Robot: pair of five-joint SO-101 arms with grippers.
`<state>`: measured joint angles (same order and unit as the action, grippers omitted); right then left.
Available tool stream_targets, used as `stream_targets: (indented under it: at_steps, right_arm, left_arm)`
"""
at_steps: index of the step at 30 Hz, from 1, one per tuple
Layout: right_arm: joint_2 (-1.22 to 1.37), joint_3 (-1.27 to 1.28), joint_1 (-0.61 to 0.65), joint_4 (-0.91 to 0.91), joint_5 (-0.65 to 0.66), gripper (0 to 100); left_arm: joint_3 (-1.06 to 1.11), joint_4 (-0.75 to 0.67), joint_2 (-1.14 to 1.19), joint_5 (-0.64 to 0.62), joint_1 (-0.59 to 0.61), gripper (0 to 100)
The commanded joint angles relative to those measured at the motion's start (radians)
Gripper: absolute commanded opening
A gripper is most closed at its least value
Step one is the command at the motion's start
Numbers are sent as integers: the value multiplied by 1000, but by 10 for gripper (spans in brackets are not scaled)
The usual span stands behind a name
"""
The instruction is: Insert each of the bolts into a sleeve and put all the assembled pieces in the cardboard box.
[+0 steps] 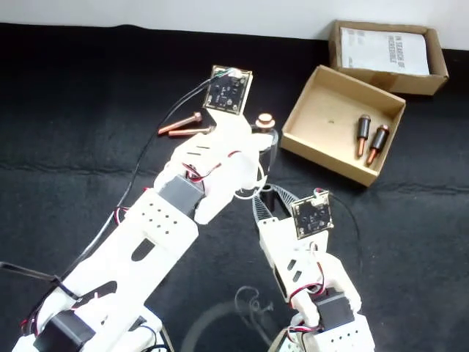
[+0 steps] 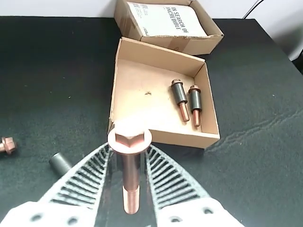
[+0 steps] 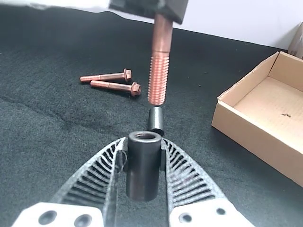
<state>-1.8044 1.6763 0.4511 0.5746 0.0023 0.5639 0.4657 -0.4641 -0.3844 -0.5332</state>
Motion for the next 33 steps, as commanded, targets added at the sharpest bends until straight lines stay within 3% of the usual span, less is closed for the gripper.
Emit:
stream_targets:
  at_steps: [1,8,28,33]
  right_arm:
    - [-28,122,-4,1,-8,7]
    - [-28,122,-51,1,-8,7]
    - [-28,122,-48,1,-8,7]
    - [-28,125,-50,-35,-8,7]
  left_arm:
    - [-7,-23,-54,-6,-12,9]
    - [-7,38,-54,-6,-39,9]
    - [-5,41,-54,-8,-77,9]
    - [-7,120,-54,-8,-133,9]
